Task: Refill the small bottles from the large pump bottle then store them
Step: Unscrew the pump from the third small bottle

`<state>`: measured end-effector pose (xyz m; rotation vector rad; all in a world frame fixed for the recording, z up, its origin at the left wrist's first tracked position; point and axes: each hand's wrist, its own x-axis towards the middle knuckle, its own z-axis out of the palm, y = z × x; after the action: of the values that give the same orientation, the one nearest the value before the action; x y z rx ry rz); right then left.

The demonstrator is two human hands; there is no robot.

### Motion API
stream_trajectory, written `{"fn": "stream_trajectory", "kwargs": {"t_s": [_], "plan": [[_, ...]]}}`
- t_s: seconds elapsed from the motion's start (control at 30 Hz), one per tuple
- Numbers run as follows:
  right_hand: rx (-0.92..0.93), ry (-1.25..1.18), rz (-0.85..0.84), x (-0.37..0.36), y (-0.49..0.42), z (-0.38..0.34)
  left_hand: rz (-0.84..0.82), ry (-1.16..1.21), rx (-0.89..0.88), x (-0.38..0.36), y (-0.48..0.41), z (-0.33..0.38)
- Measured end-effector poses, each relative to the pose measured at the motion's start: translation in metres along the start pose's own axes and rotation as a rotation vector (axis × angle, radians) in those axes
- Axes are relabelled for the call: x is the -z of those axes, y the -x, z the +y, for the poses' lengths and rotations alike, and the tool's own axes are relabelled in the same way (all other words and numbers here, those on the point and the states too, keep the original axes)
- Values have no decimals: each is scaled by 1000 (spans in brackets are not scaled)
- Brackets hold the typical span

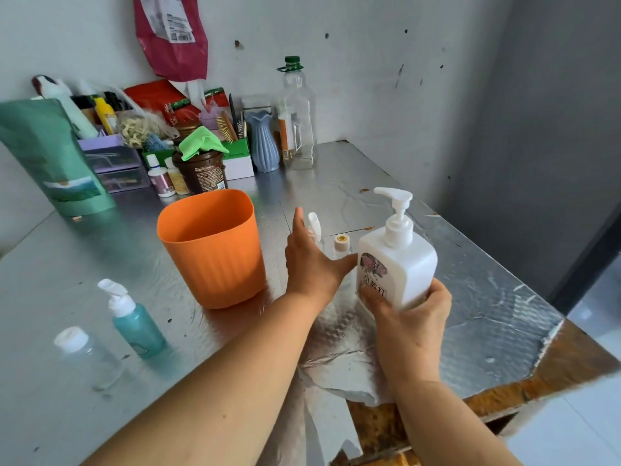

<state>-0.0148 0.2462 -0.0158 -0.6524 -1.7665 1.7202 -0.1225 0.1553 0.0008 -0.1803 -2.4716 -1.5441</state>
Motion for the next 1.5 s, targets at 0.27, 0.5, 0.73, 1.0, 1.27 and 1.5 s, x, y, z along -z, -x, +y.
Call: {"fn": "stream_trajectory", "kwargs": {"t_s": [0.27,0.5,0.73,1.0,1.27,1.5], "plan": [[0,17,-1,-1,-1,4,-174,-74,-51,3,-12,-2],[4,44,-18,0,-1,3,-215,42,23,16,-6,0],[17,146,-196,-6,4,-2,-202,7,6,68,30,1],[-2,173,-458,-47,29,-10,-148,-16,14,147,65,-26],[44,268,-449,-61,51,-9,-51,79,58,166,74,-48],[229,436,-267,-41,85,-8,-37,106,93,159,77,-55]]}}
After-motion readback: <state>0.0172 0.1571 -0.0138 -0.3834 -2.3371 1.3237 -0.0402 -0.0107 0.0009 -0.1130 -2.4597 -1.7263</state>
